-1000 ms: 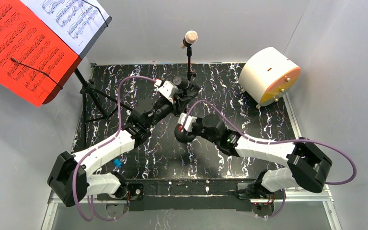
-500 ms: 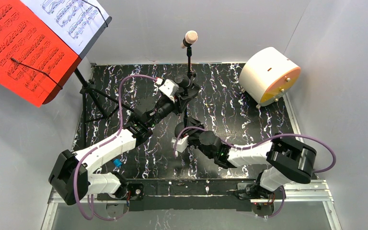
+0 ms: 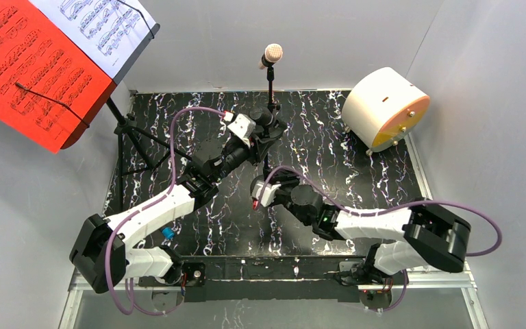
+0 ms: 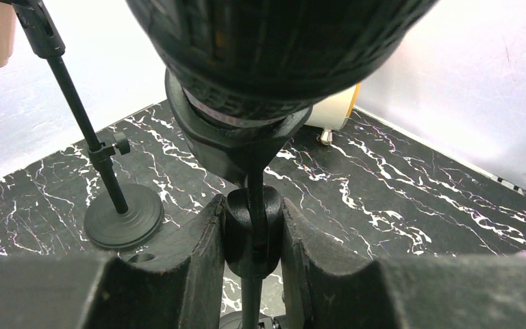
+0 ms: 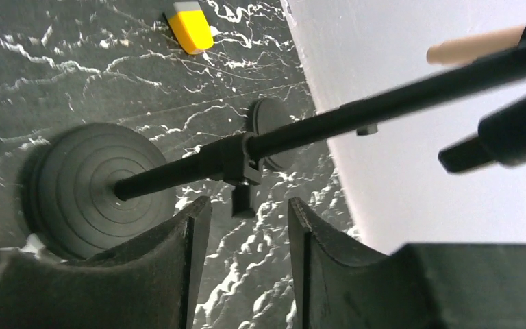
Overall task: Pack up the instrument practice props
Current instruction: Unscrew the knob on the microphone stand.
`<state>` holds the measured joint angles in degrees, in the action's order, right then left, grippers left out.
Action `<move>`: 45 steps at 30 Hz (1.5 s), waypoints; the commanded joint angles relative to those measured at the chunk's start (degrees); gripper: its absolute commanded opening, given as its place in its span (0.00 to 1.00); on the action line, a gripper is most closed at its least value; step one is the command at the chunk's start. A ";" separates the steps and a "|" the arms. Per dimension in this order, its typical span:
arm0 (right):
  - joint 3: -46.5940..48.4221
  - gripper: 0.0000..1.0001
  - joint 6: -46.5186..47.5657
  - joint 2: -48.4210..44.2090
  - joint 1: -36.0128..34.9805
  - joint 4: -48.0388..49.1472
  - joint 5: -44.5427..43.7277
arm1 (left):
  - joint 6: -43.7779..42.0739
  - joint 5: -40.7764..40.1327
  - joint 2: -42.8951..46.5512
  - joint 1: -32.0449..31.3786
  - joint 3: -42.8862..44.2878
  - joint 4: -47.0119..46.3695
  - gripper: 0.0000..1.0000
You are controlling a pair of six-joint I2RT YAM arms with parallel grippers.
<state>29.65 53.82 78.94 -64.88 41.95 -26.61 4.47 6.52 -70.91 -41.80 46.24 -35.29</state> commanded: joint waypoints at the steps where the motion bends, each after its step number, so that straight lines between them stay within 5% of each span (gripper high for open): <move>1: 2.22 0.58 -25.47 -5.98 0.35 -5.78 0.89 | -0.33 0.33 -0.87 -0.03 0.25 5.03 0.00; 13: -5.73 0.68 -76.38 -20.90 12.40 -3.50 17.48 | -0.12 1.88 -1.07 -0.03 0.25 4.72 0.00; 25: -8.67 0.63 -112.53 -9.95 24.18 11.76 31.20 | 0.10 2.35 -0.89 0.02 0.33 4.70 0.00; 45: -8.18 0.46 -130.49 7.02 26.47 28.69 36.83 | 0.45 2.68 -0.55 0.01 0.43 4.70 0.00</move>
<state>20.86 -73.30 84.18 -38.94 62.33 9.17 4.47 7.97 -70.91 -41.74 46.24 -35.29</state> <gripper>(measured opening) 0.469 0.276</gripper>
